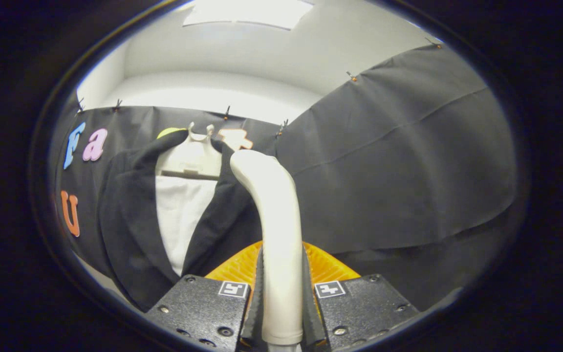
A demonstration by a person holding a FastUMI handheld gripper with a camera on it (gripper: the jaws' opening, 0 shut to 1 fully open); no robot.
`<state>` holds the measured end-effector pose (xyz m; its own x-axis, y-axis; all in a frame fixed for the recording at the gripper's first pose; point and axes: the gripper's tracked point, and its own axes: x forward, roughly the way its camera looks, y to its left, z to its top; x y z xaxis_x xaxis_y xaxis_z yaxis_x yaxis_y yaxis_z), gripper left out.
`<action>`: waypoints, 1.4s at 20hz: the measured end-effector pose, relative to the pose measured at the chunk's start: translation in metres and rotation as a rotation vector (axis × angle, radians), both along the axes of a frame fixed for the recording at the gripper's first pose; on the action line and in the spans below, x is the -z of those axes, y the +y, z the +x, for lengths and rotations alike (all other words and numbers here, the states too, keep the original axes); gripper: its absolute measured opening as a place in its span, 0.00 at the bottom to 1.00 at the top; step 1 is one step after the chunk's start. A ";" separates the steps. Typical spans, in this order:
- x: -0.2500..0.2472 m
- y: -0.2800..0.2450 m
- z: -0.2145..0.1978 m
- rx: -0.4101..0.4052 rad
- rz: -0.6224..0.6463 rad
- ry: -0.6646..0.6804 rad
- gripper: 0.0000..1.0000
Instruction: Iron the clothes twice with a garment steamer, once on the left side and once on the right side.
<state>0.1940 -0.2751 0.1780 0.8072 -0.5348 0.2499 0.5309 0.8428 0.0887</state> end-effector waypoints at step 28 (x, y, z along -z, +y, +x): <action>0.025 0.004 0.037 -0.035 -0.161 0.151 0.36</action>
<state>0.2310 -0.2706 0.1535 0.8595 -0.4684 0.2047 0.4978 0.8581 -0.1264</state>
